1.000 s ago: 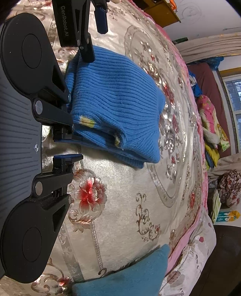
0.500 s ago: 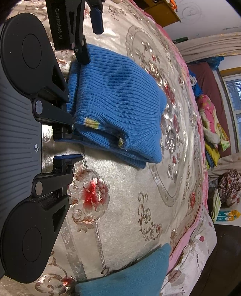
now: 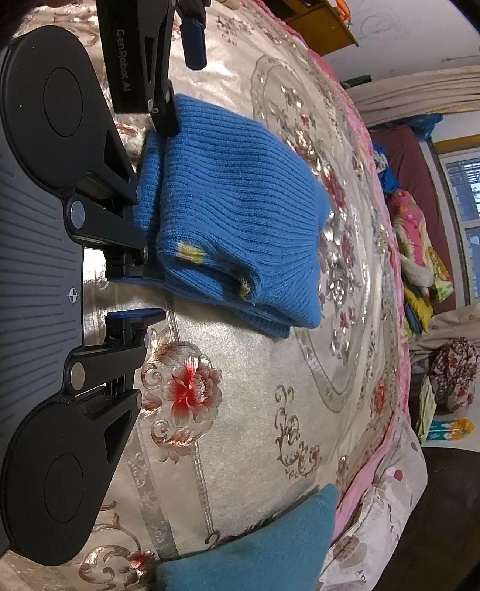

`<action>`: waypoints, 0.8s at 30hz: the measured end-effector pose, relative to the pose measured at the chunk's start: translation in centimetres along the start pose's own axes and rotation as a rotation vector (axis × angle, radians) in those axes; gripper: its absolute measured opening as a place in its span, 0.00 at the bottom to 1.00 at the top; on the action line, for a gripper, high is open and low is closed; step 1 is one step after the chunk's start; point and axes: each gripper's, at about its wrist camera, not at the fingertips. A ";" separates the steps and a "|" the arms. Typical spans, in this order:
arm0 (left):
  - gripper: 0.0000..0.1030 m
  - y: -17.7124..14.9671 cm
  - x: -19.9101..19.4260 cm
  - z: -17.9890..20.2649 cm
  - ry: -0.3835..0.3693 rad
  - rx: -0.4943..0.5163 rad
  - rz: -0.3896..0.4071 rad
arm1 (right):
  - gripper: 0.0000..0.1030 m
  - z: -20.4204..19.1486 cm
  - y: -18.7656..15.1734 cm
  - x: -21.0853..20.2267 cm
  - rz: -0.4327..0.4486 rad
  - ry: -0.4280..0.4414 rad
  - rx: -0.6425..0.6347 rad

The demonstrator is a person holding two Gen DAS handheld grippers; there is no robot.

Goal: Fold small clothes

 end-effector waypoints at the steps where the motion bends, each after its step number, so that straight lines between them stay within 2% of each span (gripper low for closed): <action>1: 0.85 0.0 0.0 0.1 0.008 0.005 0.003 | 0.15 0.0 0.0 -0.1 0.003 0.001 0.001; 5: 0.86 -0.1 -0.2 0.4 0.024 0.008 0.009 | 0.16 -0.1 -0.1 -0.3 0.011 0.002 0.002; 7: 0.87 -0.1 -0.3 0.6 0.034 0.011 0.010 | 0.23 -0.1 -0.2 -0.4 0.013 0.000 0.001; 24: 0.91 -0.3 -0.8 0.8 0.023 -0.008 0.001 | 0.27 -0.4 -0.7 -1.1 0.028 -0.003 0.001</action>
Point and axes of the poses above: each gripper's, at about its wrist camera, not at the fingertips, and x roughly the way its jaws point, z to its right, y to its top, and after that the axes turned 12 degrees about y, right-handed
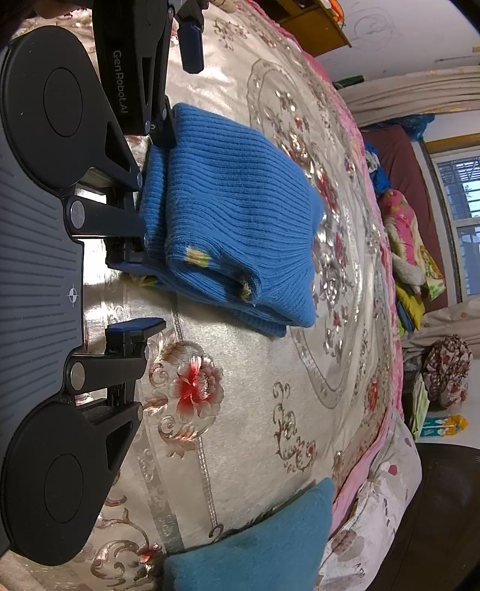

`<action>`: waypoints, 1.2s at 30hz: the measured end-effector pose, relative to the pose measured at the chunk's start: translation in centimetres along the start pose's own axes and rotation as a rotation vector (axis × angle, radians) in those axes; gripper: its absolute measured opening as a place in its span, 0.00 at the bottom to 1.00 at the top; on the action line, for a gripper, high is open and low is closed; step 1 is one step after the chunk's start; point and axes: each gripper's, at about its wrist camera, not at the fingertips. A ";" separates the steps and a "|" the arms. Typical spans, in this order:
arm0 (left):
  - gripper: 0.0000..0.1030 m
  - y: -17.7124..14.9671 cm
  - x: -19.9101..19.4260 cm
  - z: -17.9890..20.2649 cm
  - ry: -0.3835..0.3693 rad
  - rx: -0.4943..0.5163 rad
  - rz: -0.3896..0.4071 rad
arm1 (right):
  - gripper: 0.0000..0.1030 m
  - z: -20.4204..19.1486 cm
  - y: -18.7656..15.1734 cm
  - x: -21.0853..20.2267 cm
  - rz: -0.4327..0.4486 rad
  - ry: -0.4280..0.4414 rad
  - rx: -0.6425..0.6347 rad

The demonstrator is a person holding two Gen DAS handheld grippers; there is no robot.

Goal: Fold small clothes

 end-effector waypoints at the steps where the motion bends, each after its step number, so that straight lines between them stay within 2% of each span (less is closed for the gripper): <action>1: 0.92 0.0 0.0 0.0 0.005 0.001 0.000 | 0.29 0.0 0.0 0.0 0.001 -0.001 0.000; 4: 0.92 -0.1 -0.1 0.1 0.013 0.001 0.001 | 0.34 0.0 -0.1 -0.1 0.002 0.008 0.002; 21: 0.92 -0.3 -0.2 0.6 0.007 0.003 0.003 | 0.36 -0.9 -0.4 0.1 -0.009 0.022 -0.025; 36: 0.92 -0.1 -0.5 0.6 0.018 0.003 0.009 | 0.45 -1.1 -0.4 0.0 -0.001 0.037 -0.019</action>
Point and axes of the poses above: each gripper's, at about its wrist camera, not at the fingertips, and x roughly the way its jaws point, z to its right, y to its top, and after that the axes turned 12 degrees about y, right-handed
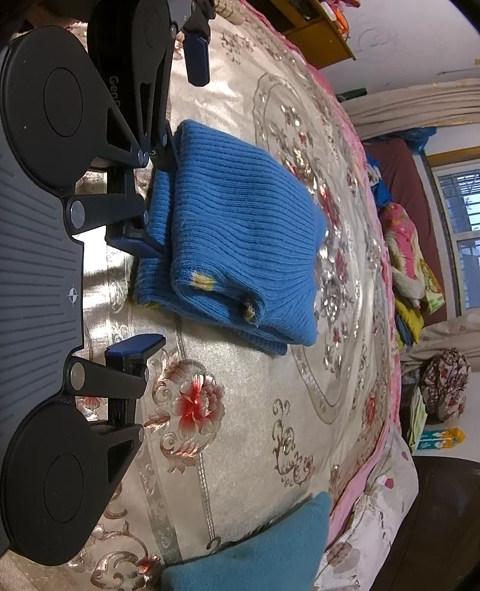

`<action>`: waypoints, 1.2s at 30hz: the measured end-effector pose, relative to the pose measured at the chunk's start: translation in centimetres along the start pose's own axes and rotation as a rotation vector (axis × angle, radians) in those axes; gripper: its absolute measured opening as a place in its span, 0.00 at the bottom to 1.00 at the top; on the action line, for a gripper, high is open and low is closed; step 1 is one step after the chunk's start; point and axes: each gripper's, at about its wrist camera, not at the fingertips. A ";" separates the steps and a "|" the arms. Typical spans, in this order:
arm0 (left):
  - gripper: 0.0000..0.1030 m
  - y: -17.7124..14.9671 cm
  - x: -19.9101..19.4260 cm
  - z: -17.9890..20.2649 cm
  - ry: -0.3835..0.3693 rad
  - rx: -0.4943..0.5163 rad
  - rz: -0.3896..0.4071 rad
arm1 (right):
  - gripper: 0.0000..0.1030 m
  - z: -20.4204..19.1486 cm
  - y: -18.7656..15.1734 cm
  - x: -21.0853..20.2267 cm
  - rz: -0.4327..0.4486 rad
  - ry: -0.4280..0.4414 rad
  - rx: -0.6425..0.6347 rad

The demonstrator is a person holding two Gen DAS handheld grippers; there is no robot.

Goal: Fold small clothes

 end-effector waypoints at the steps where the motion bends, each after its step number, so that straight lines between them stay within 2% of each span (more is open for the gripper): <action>1: 0.92 0.0 0.0 -0.1 0.001 -0.002 0.000 | 0.45 0.0 0.0 0.0 0.000 0.004 0.002; 36: 0.92 0.0 -0.7 0.1 0.025 0.002 0.022 | 0.46 0.6 -0.1 0.0 -0.002 0.009 0.028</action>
Point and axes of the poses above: each gripper's, at about its wrist camera, not at the fingertips, and x roughly the way its jaws point, z to its right, y to its top, and after that the axes turned 12 degrees about y, right-handed
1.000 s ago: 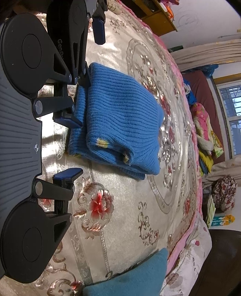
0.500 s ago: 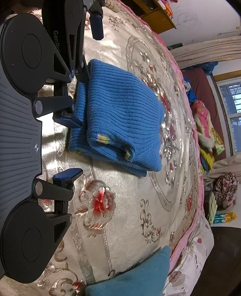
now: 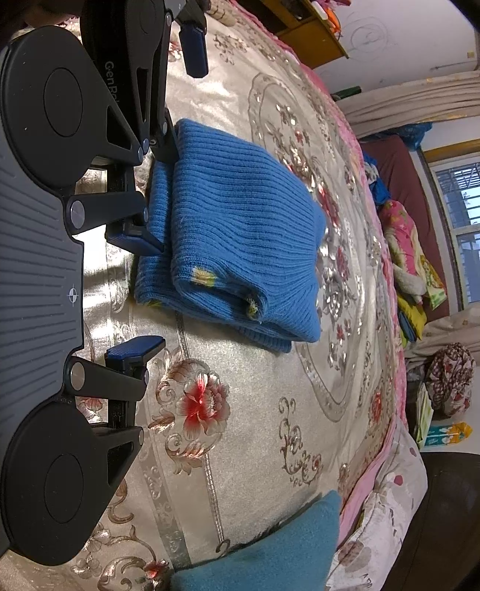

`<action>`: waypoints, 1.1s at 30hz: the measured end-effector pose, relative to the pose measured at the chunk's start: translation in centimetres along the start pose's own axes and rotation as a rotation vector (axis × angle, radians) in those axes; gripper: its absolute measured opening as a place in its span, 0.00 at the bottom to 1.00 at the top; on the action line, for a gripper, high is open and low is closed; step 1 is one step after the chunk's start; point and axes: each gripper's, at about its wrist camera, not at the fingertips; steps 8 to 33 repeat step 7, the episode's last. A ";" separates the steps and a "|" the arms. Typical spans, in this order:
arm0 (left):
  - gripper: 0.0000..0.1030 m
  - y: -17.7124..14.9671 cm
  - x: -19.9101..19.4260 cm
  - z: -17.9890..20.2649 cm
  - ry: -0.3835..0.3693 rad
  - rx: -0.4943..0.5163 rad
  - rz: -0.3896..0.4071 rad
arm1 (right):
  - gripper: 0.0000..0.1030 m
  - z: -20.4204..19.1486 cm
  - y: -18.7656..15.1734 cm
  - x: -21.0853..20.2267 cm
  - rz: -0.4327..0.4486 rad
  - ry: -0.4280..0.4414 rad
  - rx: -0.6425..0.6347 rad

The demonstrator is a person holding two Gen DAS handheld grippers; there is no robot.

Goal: Fold small clothes

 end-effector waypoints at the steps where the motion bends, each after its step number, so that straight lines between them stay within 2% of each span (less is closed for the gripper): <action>1: 0.92 0.0 0.0 0.0 0.000 -0.001 0.001 | 0.46 0.0 0.0 0.0 0.000 0.000 0.000; 33: 0.92 0.1 -0.1 -0.1 -0.002 -0.004 0.004 | 0.46 0.0 0.0 0.2 -0.006 -0.005 0.000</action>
Point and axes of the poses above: each gripper's, at about its wrist camera, not at the fingertips, and x roughly the way its jaws point, z to its right, y to its top, and after that the axes turned 12 degrees about y, right-handed
